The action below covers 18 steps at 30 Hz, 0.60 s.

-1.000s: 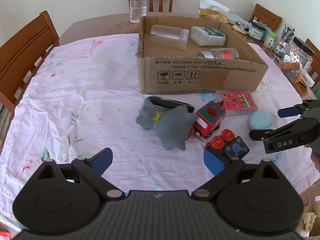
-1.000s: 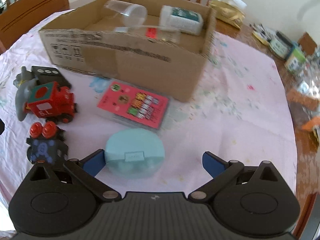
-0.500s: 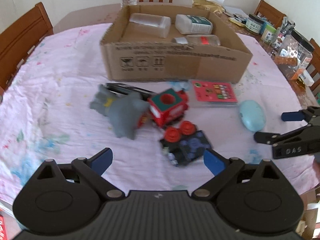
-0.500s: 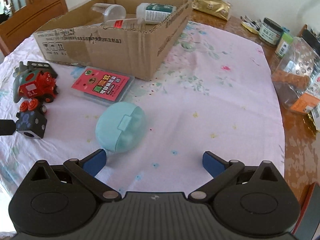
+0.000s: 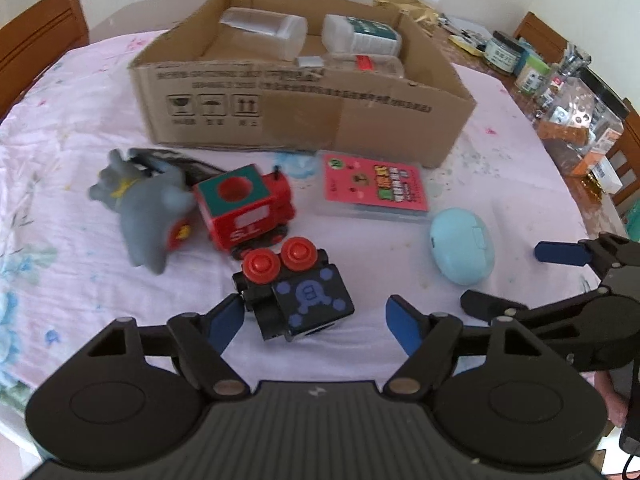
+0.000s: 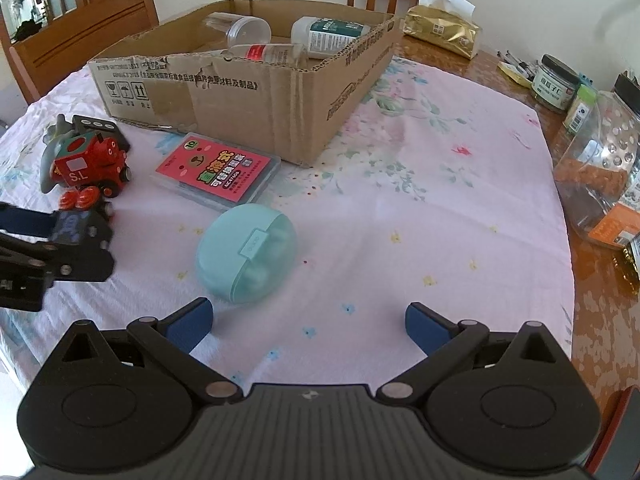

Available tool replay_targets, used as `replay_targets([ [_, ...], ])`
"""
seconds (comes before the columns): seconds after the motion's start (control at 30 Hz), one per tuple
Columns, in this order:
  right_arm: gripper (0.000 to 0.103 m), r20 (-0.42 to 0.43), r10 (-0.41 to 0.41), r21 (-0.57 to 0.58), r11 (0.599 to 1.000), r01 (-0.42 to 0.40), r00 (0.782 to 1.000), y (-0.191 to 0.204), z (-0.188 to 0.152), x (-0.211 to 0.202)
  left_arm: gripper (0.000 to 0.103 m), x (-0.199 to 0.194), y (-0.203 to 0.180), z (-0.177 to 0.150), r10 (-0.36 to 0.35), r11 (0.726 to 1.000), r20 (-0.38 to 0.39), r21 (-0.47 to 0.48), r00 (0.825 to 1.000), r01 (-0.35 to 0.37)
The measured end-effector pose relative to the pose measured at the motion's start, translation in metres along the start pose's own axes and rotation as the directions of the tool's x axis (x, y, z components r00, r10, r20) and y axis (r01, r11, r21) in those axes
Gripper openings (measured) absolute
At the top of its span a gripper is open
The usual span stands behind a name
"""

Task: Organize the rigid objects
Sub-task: 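Grasp the black-blue block toy with left tool while right tool grasps the light-blue case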

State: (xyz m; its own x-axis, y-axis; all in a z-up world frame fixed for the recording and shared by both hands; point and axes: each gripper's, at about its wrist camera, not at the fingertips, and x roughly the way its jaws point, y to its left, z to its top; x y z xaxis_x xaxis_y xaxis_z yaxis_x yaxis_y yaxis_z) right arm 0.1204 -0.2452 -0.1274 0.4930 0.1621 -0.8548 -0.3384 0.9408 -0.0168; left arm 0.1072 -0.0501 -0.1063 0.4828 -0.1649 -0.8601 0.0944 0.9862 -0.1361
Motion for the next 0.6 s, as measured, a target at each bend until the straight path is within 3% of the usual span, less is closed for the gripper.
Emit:
replay_targets([
  [0.17,0.103,0.005,0.003,-0.003,1.0,-0.002,1.0,0.0,-0.001,0.0,0.064,0.007,-0.008,0.003,0.044,0.998,0.022,0.04,0.999,-0.045],
  [0.23,0.103,0.007,0.002,-0.003,1.0,-0.002,1.0,0.0,-0.001,0.0,0.052,0.006,-0.008,0.003,0.054,0.997,0.033,0.047,0.998,-0.056],
  [0.47,0.103,-0.031,0.003,0.003,1.0,-0.003,1.0,0.002,0.003,0.0,0.052,-0.003,0.006,-0.005,0.063,0.995,0.022,0.074,0.998,-0.065],
  [0.6,0.103,-0.008,0.058,0.002,0.998,-0.058,0.998,0.013,0.007,-0.006,0.052,-0.011,0.021,-0.012,0.089,0.993,0.014,0.077,0.996,-0.089],
])
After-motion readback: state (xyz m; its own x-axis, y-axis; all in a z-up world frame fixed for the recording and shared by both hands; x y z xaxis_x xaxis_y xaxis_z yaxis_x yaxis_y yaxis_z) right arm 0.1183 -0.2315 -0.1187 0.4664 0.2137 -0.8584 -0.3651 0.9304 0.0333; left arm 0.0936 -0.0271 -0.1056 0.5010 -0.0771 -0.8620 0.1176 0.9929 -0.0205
